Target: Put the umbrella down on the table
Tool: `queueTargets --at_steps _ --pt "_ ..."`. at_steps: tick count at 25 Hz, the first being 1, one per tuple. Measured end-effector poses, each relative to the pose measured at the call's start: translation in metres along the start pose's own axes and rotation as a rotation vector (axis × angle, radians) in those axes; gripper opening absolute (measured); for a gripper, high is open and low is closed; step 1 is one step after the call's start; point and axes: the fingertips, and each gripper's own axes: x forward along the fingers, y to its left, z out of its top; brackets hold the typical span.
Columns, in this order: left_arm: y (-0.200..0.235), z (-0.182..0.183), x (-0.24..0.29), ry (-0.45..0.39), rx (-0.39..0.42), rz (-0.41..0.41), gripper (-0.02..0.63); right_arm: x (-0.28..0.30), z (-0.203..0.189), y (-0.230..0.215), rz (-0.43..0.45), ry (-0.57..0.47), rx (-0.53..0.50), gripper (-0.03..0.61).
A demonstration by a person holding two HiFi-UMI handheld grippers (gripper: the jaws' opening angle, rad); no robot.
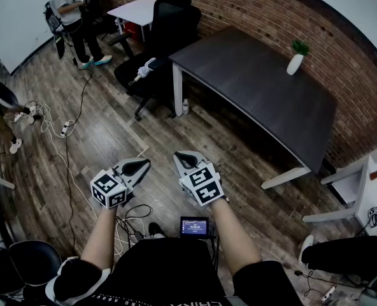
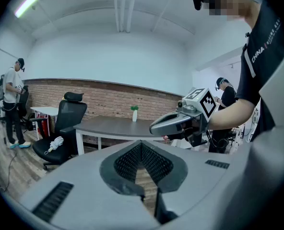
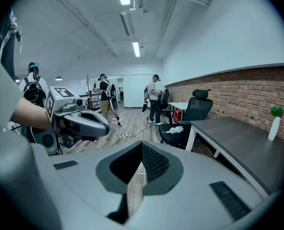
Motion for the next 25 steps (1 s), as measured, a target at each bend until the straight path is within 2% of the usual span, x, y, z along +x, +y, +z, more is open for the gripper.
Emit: queueTargets --at_steps 9,19,25 --pt "0.009 0.005 -0.006 -0.023 -0.001 0.033 0.002 0.003 0.002 0.006 0.007 0.017 0.007 0.006" --pt "0.004 0.010 -0.010 -0.037 0.045 -0.006 0.002 0.007 0.004 0.007 0.017 -0.004 0.041 0.006" --pt "-0.010 0.009 -0.006 0.020 0.081 -0.081 0.002 0.006 0.007 0.006 0.028 -0.007 0.032 0.006"
